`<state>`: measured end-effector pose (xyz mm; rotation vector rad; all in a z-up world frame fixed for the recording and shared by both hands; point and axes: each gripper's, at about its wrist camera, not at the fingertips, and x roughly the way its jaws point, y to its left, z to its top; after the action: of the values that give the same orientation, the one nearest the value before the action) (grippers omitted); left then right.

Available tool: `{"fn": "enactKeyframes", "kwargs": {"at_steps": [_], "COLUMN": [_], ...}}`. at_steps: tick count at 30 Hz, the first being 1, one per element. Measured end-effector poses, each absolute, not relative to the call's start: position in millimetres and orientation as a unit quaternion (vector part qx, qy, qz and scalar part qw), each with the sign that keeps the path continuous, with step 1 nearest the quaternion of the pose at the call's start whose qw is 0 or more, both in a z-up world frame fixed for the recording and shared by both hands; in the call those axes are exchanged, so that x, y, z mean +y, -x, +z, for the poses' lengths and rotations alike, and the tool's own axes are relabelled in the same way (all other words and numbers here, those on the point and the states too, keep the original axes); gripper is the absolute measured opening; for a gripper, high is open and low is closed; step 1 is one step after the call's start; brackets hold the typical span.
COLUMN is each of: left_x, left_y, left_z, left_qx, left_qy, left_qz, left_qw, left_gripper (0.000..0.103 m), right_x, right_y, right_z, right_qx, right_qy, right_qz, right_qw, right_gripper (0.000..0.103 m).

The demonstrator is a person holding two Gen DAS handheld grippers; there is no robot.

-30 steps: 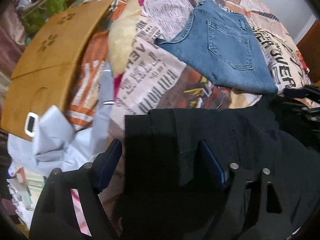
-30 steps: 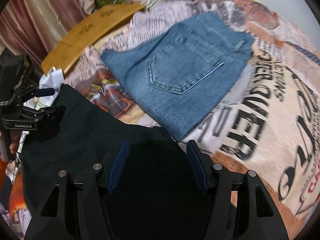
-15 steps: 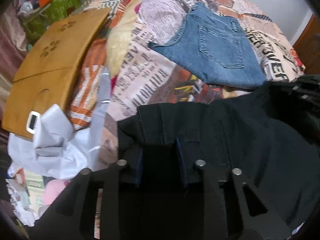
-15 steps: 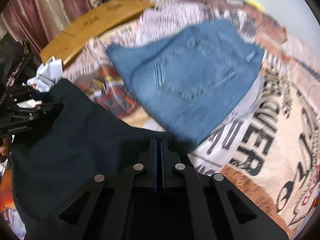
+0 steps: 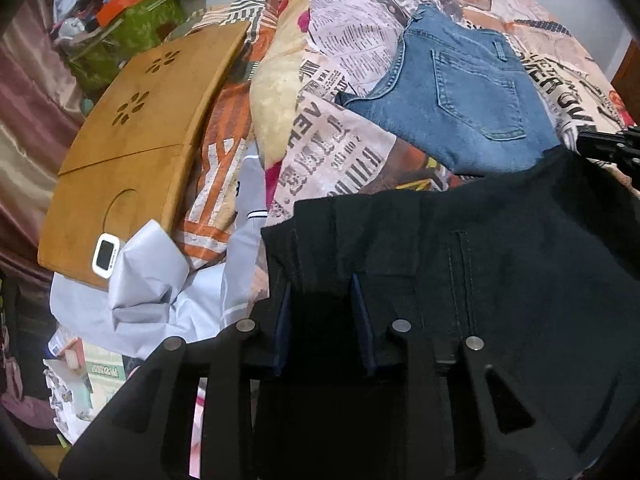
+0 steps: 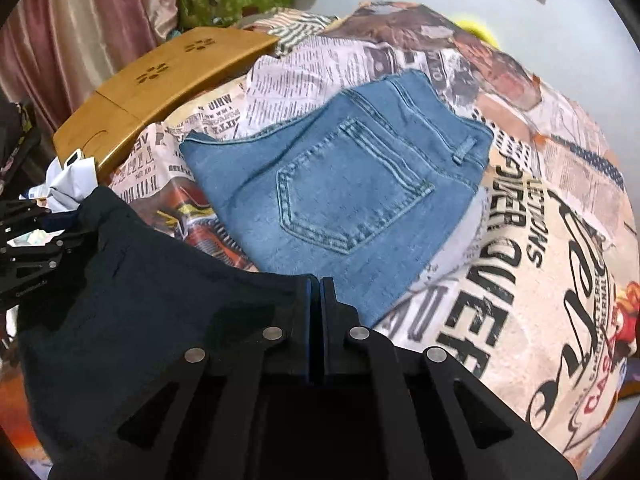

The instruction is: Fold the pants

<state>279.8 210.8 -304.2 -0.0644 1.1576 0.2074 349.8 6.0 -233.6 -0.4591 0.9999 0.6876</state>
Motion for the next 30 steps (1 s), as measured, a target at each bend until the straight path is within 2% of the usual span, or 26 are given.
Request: {"fn": "enactKeyframes", "kwargs": {"at_steps": [3, 5, 7, 11, 13, 17, 22, 24, 25, 28, 29, 30], "left_x": [215, 222, 226, 232, 232, 230, 219, 213, 210, 201, 198, 195], "left_y": [-266, -255, -244, -223, -212, -194, -182, -180, -179, -174, -173, -171], "left_z": [-285, -270, -260, -248, -248, -257, -286, -299, -304, -312, -310, -307], "left_qx": [0.535, 0.521, 0.511, 0.505, 0.510, 0.527, 0.561, 0.572, 0.574, 0.568, 0.562, 0.559], "left_qy": [0.046, 0.070, 0.089, 0.109, 0.116, 0.137, 0.153, 0.158, 0.159, 0.164, 0.151, 0.125], "left_qz": [0.091, 0.088, 0.089, 0.093, 0.095, 0.089, 0.081, 0.073, 0.070, 0.078, 0.088, 0.110], "left_qw": [0.839, 0.846, 0.850, 0.851, 0.847, 0.834, 0.809, 0.802, 0.800, 0.803, 0.808, 0.812], "left_gripper": [0.036, 0.049, 0.056, 0.065, 0.069, 0.078, 0.078, 0.073, 0.061, 0.050, 0.030, 0.021], "right_x": [-10, -23, -36, -62, -75, -99, -118, -124, -126, -136, -139, -143], "right_y": [-345, -338, -328, -303, -290, -262, -234, -225, -222, -214, -213, -213], "right_z": [-213, -197, -181, -154, -146, -144, -163, -174, -180, -196, -200, -204], "right_qx": [0.468, 0.462, 0.453, 0.439, 0.435, 0.434, 0.449, 0.458, 0.464, 0.484, 0.489, 0.494], "right_qy": [0.188, 0.175, 0.160, 0.136, 0.132, 0.132, 0.142, 0.141, 0.139, 0.125, 0.119, 0.109], "right_qz": [0.327, 0.332, 0.336, 0.341, 0.338, 0.333, 0.323, 0.321, 0.319, 0.311, 0.309, 0.308], "right_qw": [0.799, 0.804, 0.810, 0.820, 0.824, 0.827, 0.821, 0.817, 0.814, 0.808, 0.807, 0.806], "right_gripper": [0.010, 0.019, 0.031, 0.036, 0.042, 0.045, 0.047, 0.047, 0.047, 0.047, 0.047, 0.047]}}
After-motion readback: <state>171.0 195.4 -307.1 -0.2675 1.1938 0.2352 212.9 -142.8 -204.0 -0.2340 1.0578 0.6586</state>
